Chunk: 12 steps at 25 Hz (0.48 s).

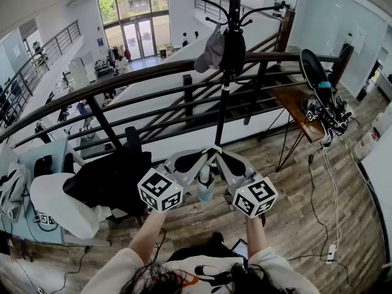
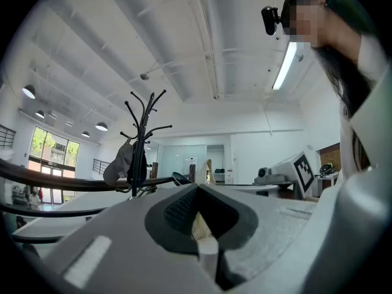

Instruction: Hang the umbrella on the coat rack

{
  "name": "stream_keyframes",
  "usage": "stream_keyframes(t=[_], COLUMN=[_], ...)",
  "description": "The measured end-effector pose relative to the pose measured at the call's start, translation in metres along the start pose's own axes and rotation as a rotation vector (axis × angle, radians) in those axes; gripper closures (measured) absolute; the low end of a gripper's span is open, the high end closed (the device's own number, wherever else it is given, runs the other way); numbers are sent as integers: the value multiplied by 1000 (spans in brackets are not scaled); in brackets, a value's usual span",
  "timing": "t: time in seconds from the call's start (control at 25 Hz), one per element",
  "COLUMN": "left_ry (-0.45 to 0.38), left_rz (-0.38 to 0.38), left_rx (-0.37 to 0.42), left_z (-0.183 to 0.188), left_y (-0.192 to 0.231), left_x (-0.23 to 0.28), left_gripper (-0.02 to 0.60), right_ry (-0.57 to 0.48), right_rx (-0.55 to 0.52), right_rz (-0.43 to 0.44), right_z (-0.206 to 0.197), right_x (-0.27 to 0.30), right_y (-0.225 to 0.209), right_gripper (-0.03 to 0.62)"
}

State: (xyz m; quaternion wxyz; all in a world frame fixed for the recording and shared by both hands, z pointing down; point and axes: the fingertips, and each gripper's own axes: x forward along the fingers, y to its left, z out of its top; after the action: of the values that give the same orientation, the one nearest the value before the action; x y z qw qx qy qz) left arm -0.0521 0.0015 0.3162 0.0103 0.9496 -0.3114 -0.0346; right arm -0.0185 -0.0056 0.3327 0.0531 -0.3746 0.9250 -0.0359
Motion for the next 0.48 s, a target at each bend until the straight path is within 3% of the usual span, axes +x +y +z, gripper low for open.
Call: stream_keyframes(t=[0.24,0.48], left_ry=[-18,-47], left_rz=[9,7], left_rx=[-33,-45], left_z=[-1,8], left_y=[-29,-50], left_x=[-19,-21], left_gripper=[581,581], right_ry=[69,56], right_rx=[-45,-117], right_rz=[22,0], right_z=[-4,6], right_x=[-24,-42], right_y=[27,34], right_gripper=[569,569])
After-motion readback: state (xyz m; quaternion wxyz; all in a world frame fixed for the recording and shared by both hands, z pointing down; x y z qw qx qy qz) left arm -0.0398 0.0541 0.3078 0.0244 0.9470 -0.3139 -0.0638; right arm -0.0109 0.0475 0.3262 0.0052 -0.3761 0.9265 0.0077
